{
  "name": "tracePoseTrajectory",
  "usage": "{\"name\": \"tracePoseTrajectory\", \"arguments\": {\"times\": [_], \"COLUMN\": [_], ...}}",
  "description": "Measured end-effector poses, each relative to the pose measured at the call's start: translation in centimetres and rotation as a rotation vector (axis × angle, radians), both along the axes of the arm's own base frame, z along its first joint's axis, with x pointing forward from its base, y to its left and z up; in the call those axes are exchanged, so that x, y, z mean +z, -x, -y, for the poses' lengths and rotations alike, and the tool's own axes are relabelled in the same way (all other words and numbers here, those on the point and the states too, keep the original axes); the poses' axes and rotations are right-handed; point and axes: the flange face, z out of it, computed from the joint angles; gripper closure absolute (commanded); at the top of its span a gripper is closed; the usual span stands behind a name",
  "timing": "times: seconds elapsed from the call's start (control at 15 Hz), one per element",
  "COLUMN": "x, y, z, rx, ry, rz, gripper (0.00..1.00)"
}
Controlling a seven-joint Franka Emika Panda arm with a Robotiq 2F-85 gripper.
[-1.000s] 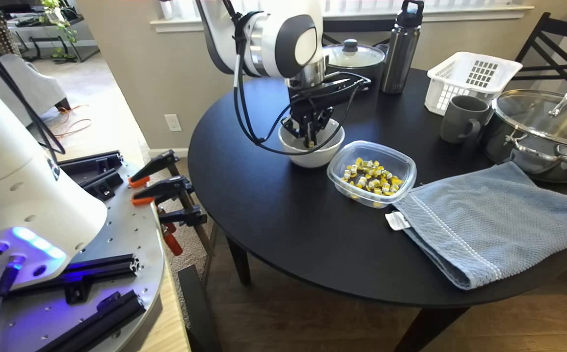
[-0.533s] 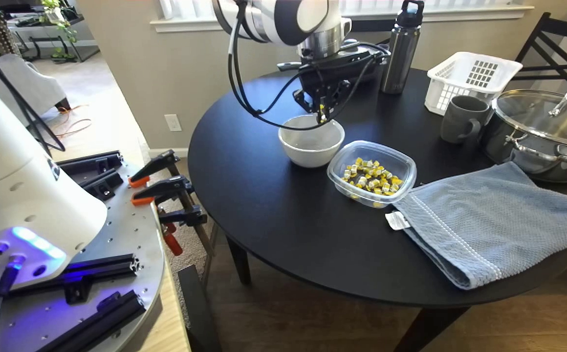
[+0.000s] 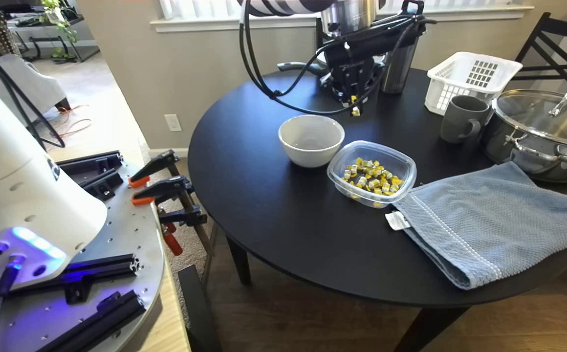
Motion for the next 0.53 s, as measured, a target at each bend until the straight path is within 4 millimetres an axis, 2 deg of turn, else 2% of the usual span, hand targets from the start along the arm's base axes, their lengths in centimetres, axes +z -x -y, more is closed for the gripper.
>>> {"name": "tracePoseTrajectory", "arguments": {"times": [0.27, 0.53], "x": [-0.5, -2.1], "y": [0.1, 0.6], "z": [3.6, 5.0], "rx": [-0.075, -0.127], "ry": [0.043, 0.086], "rz": [-0.004, -0.021], "gripper": [0.96, 0.96]}}
